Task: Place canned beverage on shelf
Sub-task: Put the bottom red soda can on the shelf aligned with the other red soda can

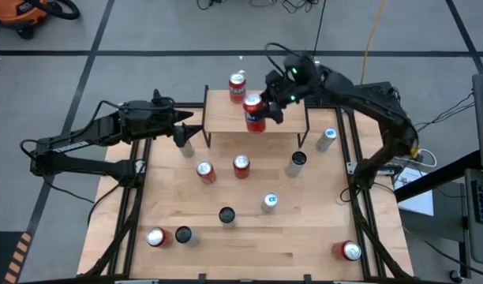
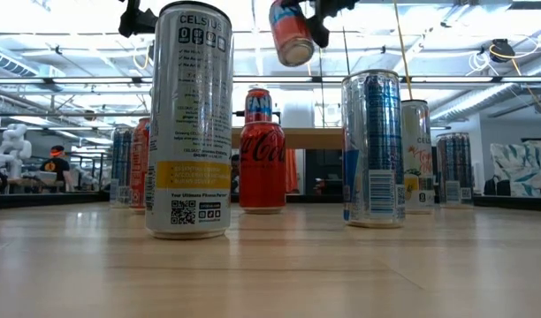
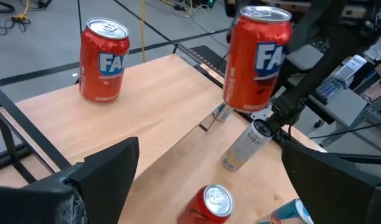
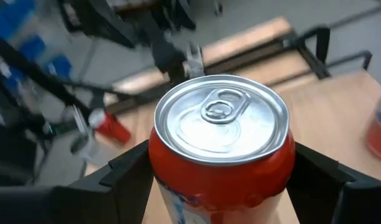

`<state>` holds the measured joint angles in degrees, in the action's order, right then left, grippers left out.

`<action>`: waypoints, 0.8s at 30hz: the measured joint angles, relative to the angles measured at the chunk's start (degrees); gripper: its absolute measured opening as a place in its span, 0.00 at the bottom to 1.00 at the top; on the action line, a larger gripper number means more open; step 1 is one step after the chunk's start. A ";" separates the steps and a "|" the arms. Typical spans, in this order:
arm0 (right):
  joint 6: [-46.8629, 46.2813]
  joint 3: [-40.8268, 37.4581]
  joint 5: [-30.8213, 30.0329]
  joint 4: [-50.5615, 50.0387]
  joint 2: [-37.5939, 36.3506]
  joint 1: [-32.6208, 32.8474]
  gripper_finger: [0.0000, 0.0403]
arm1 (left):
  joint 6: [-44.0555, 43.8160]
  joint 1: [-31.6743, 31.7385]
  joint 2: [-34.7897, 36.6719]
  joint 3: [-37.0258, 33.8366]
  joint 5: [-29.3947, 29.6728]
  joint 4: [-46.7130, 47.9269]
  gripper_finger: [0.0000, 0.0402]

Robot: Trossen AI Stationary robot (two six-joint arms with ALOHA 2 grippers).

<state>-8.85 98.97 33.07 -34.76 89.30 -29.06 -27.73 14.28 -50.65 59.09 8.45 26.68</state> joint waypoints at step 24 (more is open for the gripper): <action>4.31 -19.23 -7.79 38.92 -3.07 1.34 0.69 | -0.16 0.00 -3.25 0.00 0.41 -0.63 0.99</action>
<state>-4.54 79.75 25.28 4.16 86.24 -27.73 -27.89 14.28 -53.90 59.09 8.86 26.04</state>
